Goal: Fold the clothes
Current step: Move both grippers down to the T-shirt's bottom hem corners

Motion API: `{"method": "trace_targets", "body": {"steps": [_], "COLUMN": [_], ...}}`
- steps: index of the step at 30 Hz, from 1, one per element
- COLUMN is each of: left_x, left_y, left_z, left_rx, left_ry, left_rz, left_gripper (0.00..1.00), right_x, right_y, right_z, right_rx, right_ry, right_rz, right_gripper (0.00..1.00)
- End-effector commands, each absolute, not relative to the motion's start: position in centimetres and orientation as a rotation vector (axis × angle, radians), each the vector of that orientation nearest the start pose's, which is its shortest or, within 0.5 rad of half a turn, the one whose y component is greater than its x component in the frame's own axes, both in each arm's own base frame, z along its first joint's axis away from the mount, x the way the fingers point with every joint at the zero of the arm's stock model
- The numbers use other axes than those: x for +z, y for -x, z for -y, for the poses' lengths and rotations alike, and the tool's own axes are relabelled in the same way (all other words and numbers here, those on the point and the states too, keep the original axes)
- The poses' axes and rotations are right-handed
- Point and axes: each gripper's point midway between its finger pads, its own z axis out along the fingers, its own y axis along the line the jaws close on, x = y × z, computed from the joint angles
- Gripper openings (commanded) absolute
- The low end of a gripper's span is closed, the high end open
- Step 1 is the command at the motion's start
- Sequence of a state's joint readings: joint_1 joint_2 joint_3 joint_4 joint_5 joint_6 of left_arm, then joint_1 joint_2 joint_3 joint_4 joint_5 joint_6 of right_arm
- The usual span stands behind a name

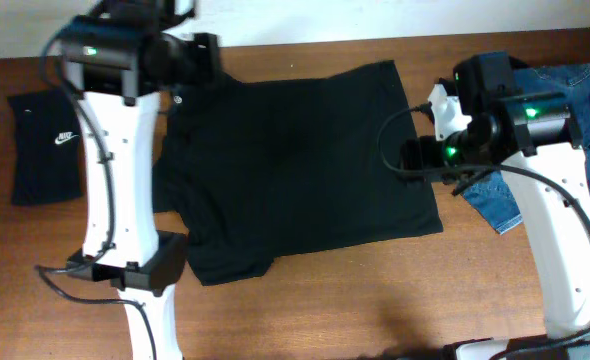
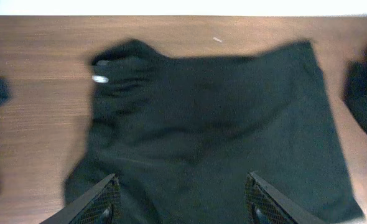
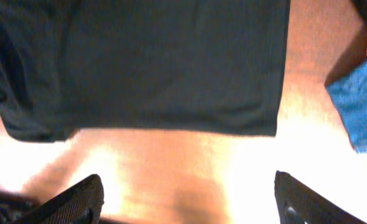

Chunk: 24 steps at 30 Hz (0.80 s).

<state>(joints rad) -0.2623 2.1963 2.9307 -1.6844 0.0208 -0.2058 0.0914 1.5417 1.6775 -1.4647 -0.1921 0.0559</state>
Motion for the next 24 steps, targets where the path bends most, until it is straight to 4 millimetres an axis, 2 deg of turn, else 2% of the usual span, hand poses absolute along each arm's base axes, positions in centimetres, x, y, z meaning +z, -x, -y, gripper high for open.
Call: {"method": "trace_targets", "body": {"steps": [1, 5, 9, 11, 13, 17, 20, 22, 24], "left_x": [34.7, 35.1, 34.0, 32.6, 30.9, 27.0, 23.7, 21.6, 19.8], "left_y": [-41.9, -38.5, -34.0, -31.8, -30.1, -27.4, -25.6, -24.3, -23.2], "left_z": [14.7, 15.0, 14.5, 13.5, 12.2, 10.9, 10.0, 9.4, 8.8], "left_rx": [-0.242, -0.120, -0.041, 0.004, 0.050, 0.080, 0.081, 0.082, 0.083], "left_ry": [-0.186, -0.240, -0.251, -0.243, -0.200, -0.168, -0.126, -0.093, -0.052], "left_rz": [-2.531, -2.554, -2.629, -2.688, -2.742, -2.809, -2.841, -2.855, -2.864], "left_gripper": [0.63, 0.63, 0.64, 0.64, 0.64, 0.65, 0.68, 0.70, 0.77], "right_x": [24.1, 24.8, 25.4, 25.6, 25.8, 25.8, 25.4, 24.9, 24.1], "right_y": [-29.2, -28.2, -26.8, -26.2, -25.6, -24.8, -24.2, -23.9, -23.5], "right_z": [-5.4, -5.1, -4.9, -4.9, -4.8, -4.7, -4.2, -3.7, -3.0], "right_rx": [0.260, 0.238, 0.237, 0.238, 0.237, 0.235, 0.193, 0.154, 0.099], "right_ry": [0.078, 0.070, 0.069, 0.069, 0.068, 0.067, 0.058, 0.044, 0.007], "right_rz": [-2.896, -2.891, -2.898, -2.906, -2.911, -2.920, -2.941, -2.962, -2.987], "right_gripper": [0.82, 0.82, 0.83, 0.83, 0.90, 0.92, 0.99, 0.99, 0.99]}}
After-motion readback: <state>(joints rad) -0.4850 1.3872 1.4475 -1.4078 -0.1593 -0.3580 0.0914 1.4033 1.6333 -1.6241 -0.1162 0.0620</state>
